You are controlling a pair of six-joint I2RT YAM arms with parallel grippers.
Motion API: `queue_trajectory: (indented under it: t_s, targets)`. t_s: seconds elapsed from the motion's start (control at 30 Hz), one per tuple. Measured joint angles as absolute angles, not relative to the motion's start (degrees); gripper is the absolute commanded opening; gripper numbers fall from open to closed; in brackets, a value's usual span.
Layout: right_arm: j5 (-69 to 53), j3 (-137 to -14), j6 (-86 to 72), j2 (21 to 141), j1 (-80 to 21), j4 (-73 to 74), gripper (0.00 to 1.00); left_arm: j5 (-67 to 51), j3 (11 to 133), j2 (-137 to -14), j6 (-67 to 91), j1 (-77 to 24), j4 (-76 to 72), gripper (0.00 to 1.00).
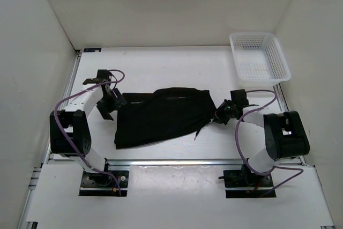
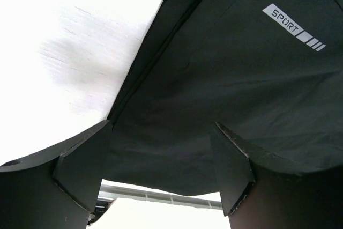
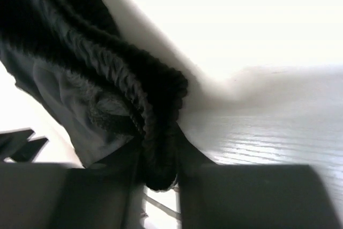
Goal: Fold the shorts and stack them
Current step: Fold the shorts
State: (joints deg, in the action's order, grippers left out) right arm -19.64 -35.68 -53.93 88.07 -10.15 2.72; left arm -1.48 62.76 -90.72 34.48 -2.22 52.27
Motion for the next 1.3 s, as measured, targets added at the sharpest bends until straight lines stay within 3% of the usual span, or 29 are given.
queue_trajectory:
  t_s: [0.07, 0.1, 0.2, 0.23, 0.3, 0.33, 0.57, 0.9, 1.3]
  targets:
    - [-18.96, -35.83, -54.00, 88.05, -10.15, 2.76, 0.00, -1.43, 62.76, -90.72, 34.48, -2.22, 52.27, 0.84]
    - [-18.35, -36.07, -53.91, 87.99, -10.17, 2.94, 0.00, -1.43, 62.76, -90.72, 34.48, -2.22, 52.29, 0.84]
    - [-15.05, -38.13, -52.95, 86.98, -10.20, 6.02, 0.00, -1.52, 62.76, -90.72, 34.04, -2.22, 52.29, 0.48]
    - [-13.47, -39.33, -52.01, 86.32, -10.20, 7.92, 0.00, -1.56, 62.76, -90.72, 33.54, -2.22, 52.27, 0.31]
    - [-10.50, -41.56, -49.95, 84.86, -10.22, 11.14, 0.00, -1.87, 62.76, -90.72, 32.62, -2.22, 52.29, 0.13]
    - [-8.95, -42.76, -48.75, 83.88, -10.20, 12.71, 0.00, -2.00, 62.76, -90.72, 32.16, -2.22, 52.31, 0.10]
    - [-1.19, -49.93, -40.84, 76.90, -10.20, 20.64, 0.00, -3.73, 62.72, -95.13, 32.08, -2.48, 50.70, 0.10]
    - [2.37, -59.33, -32.45, 77.38, -14.31, 27.03, 0.00, -7.40, 67.29, -106.39, 34.52, -10.46, 48.62, 0.10]
    - [13.74, -85.21, -25.41, 92.82, -44.38, 32.45, 0.00, -11.00, 69.87, -108.97, 36.29, -12.91, 47.94, 0.10]
